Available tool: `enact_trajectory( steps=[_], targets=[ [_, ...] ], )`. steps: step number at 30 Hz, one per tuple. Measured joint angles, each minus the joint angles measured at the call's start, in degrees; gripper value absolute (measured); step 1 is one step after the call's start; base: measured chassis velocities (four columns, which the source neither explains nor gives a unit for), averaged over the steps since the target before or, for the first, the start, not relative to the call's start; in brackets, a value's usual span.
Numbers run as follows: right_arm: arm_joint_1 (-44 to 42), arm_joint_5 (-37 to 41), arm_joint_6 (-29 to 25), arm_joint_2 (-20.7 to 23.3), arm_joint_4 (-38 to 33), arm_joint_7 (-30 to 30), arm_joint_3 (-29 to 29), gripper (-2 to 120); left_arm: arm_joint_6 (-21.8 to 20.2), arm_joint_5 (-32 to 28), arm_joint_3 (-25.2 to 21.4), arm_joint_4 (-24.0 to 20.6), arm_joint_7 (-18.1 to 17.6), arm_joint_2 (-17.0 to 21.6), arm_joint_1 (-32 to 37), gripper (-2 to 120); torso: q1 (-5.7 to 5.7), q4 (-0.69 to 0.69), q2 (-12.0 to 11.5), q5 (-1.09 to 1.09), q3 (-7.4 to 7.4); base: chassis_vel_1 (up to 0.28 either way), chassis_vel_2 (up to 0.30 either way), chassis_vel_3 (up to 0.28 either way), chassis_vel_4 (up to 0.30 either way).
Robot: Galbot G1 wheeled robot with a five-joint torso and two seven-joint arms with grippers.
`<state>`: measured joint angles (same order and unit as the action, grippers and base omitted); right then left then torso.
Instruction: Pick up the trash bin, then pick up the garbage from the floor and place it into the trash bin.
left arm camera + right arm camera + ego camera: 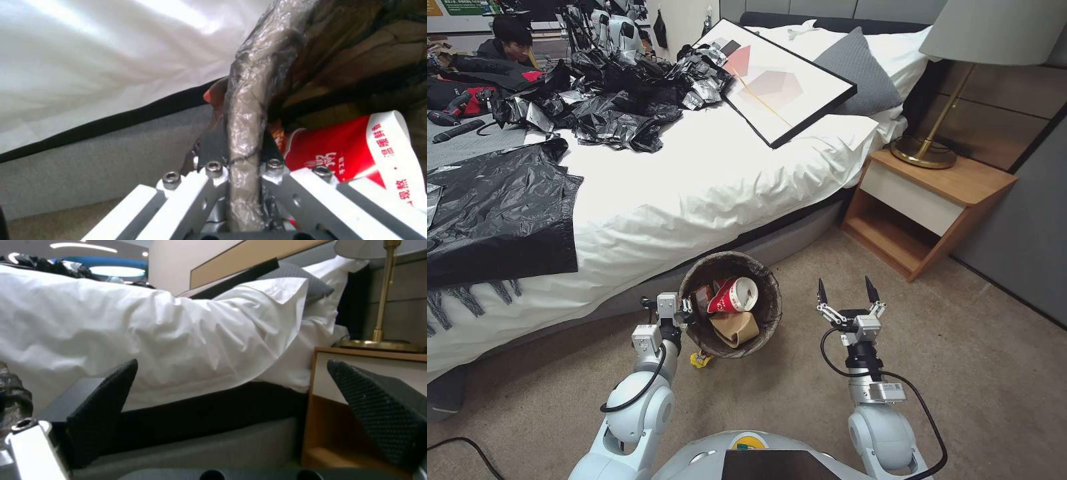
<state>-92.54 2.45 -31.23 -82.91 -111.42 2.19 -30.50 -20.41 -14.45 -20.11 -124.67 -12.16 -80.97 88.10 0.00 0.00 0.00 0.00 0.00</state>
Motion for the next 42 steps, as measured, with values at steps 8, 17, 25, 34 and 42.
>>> enact_trajectory(
  steps=[8, 17, 25, 34, 42],
  targets=[
    [0.2, 0.0, 0.1, 0.1, 0.1, 0.0, -0.2, 100, 0.4, 0.1, 0.0, 0.0, 0.0, -0.1, 0.0, 0, 0.00, 0.00, 0.0, 0.00, 0.00, 0.000, 0.000, 0.000, 0.000],
    [0.4, 0.0, 0.4, 0.2, 0.1, 0.0, -0.4, 100, 0.6, 0.0, 0.3, 0.0, 0.1, -0.1, 0.1, 0, 0.00, 0.00, 0.0, 0.00, 0.00, 0.000, 0.000, 0.000, 0.000],
    [0.4, 0.0, 0.9, 0.3, -0.1, 0.0, -0.4, 100, 0.6, -0.1, 0.6, -0.1, 0.0, -0.1, 0.2, 0, 0.00, 0.00, 0.0, 0.00, 0.00, 0.007, 0.009, 0.007, 0.016],
    [0.9, 0.4, 2.0, 0.8, -0.8, 0.0, -0.3, 100, 0.4, -0.1, 0.8, -0.4, 0.0, -0.1, 0.3, 0, 0.00, -0.01, 0.0, 0.00, 0.00, 0.028, 0.023, 0.029, 0.021],
    [1.2, 0.4, 2.3, 1.0, -0.9, 0.0, -0.2, 100, 0.4, -0.1, 0.8, -0.6, 0.0, -0.2, 0.4, 0, 0.00, 0.01, 0.0, 0.00, 0.00, 0.080, 0.070, 0.088, 0.074]
  ],
)
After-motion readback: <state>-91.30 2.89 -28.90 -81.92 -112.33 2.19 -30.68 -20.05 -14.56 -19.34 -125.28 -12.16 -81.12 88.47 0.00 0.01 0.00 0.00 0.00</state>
